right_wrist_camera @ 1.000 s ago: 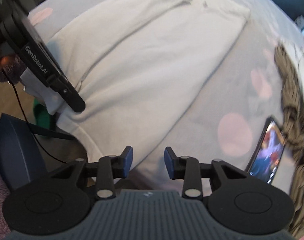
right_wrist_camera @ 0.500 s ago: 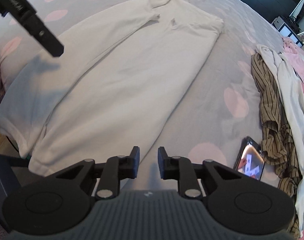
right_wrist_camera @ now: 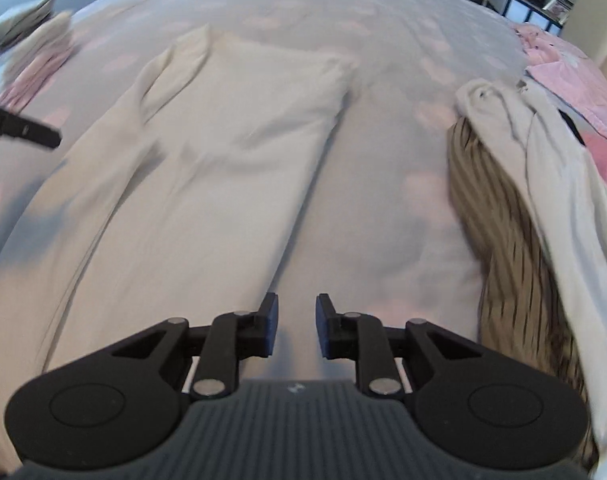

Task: Fold clothes

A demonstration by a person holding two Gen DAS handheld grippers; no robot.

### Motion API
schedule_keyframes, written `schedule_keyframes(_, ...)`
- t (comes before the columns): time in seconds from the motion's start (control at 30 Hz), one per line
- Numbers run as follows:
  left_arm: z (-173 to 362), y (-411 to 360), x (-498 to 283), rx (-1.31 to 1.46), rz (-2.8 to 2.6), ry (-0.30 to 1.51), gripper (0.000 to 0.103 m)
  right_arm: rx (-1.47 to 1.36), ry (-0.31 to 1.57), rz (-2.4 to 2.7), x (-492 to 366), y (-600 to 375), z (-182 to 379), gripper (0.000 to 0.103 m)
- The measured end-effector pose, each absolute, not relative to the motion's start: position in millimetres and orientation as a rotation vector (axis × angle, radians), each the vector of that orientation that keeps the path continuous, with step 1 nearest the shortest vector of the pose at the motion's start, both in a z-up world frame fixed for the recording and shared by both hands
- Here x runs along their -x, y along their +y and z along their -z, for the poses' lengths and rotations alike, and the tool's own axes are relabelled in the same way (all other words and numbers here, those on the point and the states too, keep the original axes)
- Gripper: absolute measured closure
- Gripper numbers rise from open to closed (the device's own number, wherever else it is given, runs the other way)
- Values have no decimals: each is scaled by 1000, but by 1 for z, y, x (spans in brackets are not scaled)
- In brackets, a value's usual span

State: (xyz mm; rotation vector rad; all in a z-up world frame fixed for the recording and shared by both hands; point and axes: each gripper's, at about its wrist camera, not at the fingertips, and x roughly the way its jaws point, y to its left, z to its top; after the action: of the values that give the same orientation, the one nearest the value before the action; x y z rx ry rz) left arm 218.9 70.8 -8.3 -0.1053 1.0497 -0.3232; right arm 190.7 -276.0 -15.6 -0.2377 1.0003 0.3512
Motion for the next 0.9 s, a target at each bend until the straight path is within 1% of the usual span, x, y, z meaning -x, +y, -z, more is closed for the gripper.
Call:
schedule_keyframes(0.1, 12, 76, -254, 99, 283, 1018, 62, 164, 975, -320, -242, -271, 8, 75)
schedule_keyframes(0.2, 21, 84, -287, 110, 276, 995, 62, 137, 932, -306, -293, -259, 3, 75)
schedule_keyframes(0.23, 23, 86, -298, 114, 275, 988, 62, 130, 914, -307, -308, -254, 1, 73)
schedule_keyframes(0.27, 26, 89, -309, 117, 274, 981, 62, 125, 900, -310, -322, -249, 1, 68)
schedule_keyframes(0.33, 33, 93, -330, 124, 274, 971, 62, 136, 885, -301, -349, -237, 5, 63)
schedule_keyframes(0.5, 55, 98, -368, 174, 314, 967, 62, 137, 894, -287, -402, -222, 29, 63)
schedule_keyframes(0.53, 59, 98, -374, 174, 318, 969, 62, 128, 900, -286, -409, -221, 34, 65)
schedule_keyframes(0.57, 63, 98, -379, 170, 315, 970, 66, 123, 909, -289, -417, -220, 41, 69)
schedule_keyframes(0.6, 67, 98, -384, 165, 313, 971, 73, 123, 922, -294, -424, -218, 48, 75)
schedule_keyframes(0.63, 71, 98, -389, 162, 309, 973, 75, 128, 936, -300, -429, -215, 55, 91)
schedule_keyframes(0.7, 79, 101, -397, 175, 302, 963, 79, 142, 969, -284, -437, -209, 73, 93)
schedule_keyframes(0.77, 82, 103, -404, 195, 294, 943, 82, 133, 933, -255, -438, -207, 81, 93)
schedule_keyframes(0.83, 85, 104, -411, 217, 280, 931, 82, 115, 879, -225, -441, -209, 81, 94)
schedule_keyframes(0.9, 86, 102, -418, 220, 266, 911, 83, 80, 866, -193, -448, -213, 81, 94)
